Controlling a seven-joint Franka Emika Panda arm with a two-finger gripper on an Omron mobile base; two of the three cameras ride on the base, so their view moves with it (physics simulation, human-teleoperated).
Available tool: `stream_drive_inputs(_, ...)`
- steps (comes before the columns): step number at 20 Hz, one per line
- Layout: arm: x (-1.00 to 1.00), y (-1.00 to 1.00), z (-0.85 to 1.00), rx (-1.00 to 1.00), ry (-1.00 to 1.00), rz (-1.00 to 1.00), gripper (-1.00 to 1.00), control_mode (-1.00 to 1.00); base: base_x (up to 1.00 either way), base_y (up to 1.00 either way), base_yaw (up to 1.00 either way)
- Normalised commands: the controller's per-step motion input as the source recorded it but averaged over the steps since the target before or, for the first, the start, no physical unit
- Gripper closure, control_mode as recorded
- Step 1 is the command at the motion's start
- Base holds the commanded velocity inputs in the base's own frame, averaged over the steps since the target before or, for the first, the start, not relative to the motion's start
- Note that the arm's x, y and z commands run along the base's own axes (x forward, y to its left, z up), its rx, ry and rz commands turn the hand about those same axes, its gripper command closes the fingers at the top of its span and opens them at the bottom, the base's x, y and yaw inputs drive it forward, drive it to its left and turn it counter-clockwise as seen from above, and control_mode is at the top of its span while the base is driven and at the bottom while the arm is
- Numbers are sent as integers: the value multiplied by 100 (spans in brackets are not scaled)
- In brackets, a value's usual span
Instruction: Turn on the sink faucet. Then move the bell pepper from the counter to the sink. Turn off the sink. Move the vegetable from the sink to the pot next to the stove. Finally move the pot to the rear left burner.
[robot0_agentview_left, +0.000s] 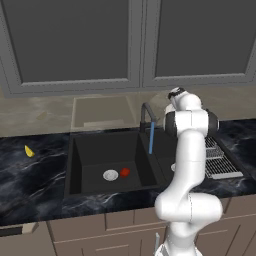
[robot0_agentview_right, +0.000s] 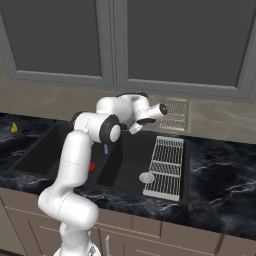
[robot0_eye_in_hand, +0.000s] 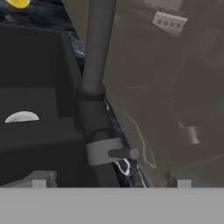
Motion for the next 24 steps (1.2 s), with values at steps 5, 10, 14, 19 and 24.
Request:
stream_drive_inputs(5, 6, 6, 0, 1, 0, 2, -100, -100, 0, 0, 0)
stream_drive_inputs(10, 6, 9, -1, 1, 0, 2, -100, -100, 0, 0, 0)
stream_drive_inputs(14, 10, 13, 0, 1, 0, 2, -100, -100, 0, 0, 0)
stream_drive_inputs(19, 11, 19, 0, 1, 0, 2, -100, -100, 0, 0, 0)
stream_drive_inputs(24, 8, 25, 0, 0, 1, 3, -100, -100, 0, 0, 0)
